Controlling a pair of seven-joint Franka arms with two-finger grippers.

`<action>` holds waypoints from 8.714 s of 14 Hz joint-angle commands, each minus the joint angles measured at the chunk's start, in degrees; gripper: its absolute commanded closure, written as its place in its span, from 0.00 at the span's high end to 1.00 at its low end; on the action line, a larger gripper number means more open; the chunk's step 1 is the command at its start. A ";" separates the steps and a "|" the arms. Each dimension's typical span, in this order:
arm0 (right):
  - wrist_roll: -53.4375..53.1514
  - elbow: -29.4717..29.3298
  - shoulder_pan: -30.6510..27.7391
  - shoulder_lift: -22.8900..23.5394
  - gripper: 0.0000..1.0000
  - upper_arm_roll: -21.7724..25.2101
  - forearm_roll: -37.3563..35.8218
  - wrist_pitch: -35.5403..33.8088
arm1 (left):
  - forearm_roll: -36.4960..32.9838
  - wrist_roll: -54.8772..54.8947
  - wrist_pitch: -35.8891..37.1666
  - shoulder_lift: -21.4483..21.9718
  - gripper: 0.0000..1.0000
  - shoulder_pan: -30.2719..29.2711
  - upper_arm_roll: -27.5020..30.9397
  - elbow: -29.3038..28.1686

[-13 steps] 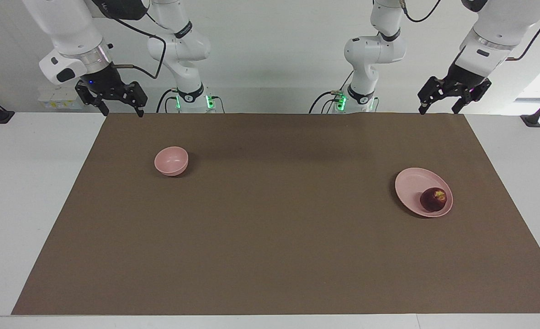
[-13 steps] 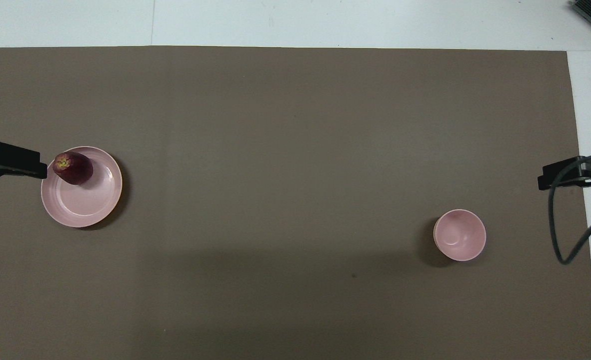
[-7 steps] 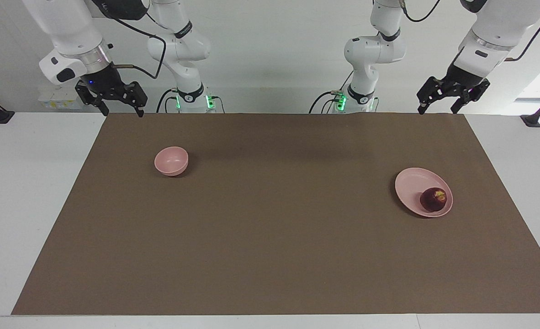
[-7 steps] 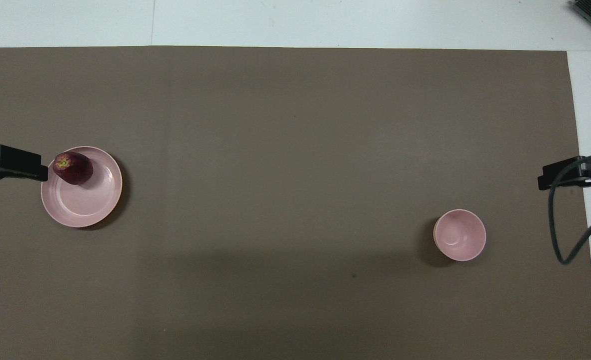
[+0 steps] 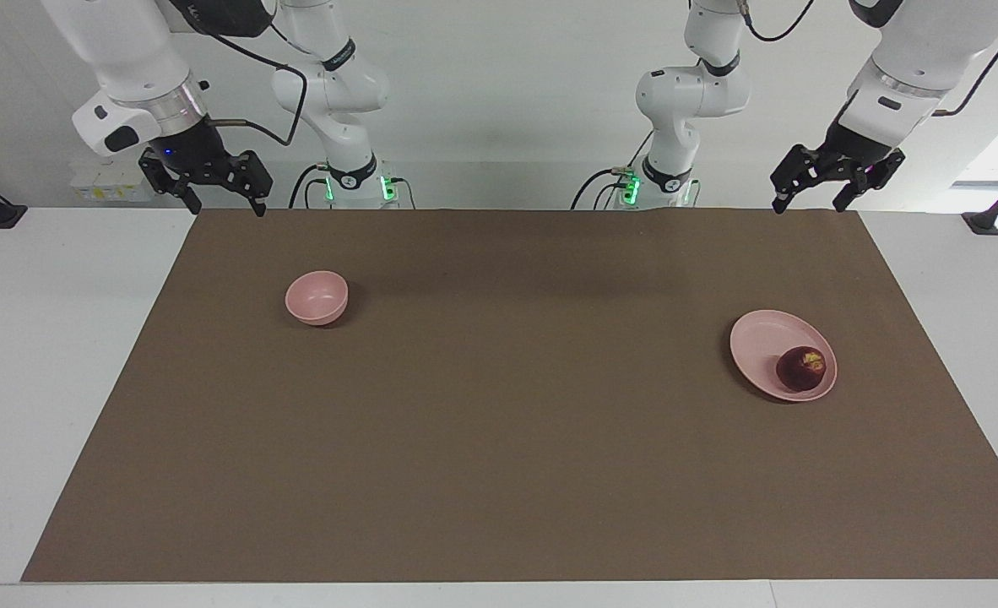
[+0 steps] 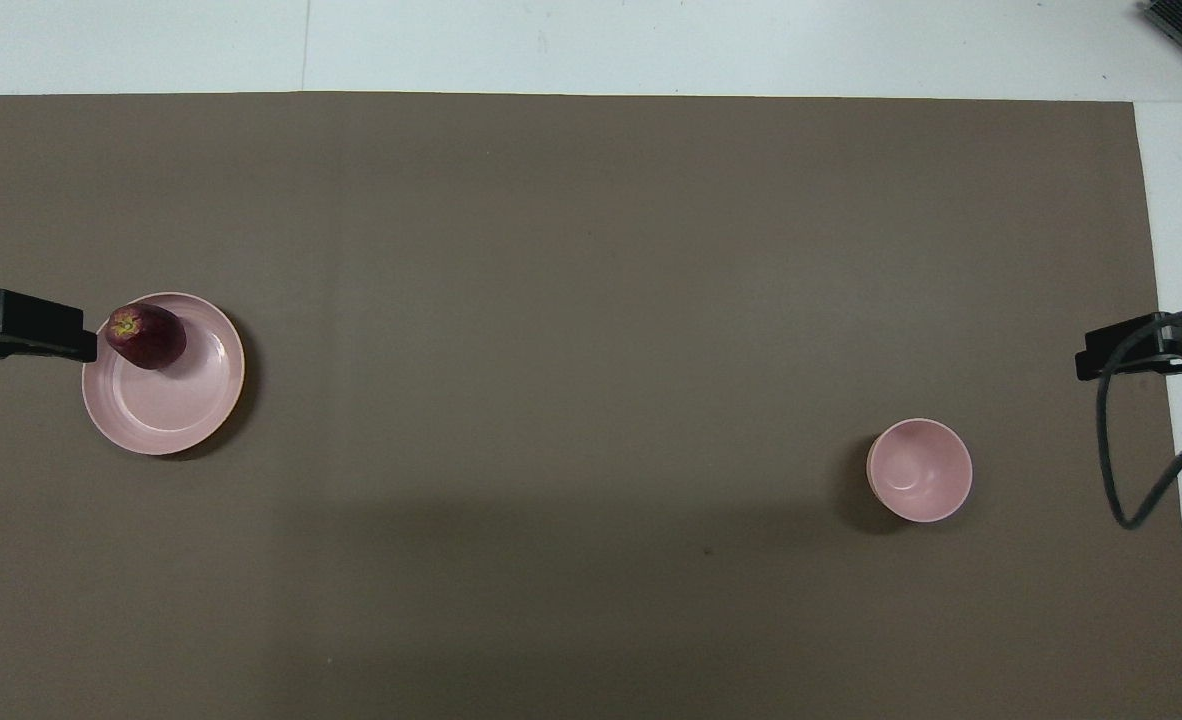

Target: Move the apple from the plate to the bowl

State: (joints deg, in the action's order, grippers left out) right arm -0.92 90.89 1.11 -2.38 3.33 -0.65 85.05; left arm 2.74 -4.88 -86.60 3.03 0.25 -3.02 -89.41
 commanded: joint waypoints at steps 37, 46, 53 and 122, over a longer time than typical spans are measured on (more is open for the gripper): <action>-0.75 0.78 -0.23 -0.52 1.00 -0.60 0.12 1.35 | 0.25 4.80 -46.30 -20.08 0.00 -10.53 0.12 -23.18; -0.14 1.40 -0.23 -1.05 1.00 -0.69 0.29 0.65 | 19.38 4.36 -31.80 -13.94 0.00 -9.65 -1.90 -15.79; -6.45 6.04 0.39 -1.67 1.00 -1.30 7.85 2.21 | 37.15 1.81 -26.17 -7.43 0.00 -9.21 -4.28 -16.76; -41.49 20.52 8.40 1.87 0.00 -2.45 11.02 20.40 | 1.66 -11.49 0.45 3.03 1.00 5.47 -2.61 -3.50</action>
State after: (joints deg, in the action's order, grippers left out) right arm -50.60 101.94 13.31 5.49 1.34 11.29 101.84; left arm 5.91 -21.26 -89.98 6.94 6.46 -6.47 -96.40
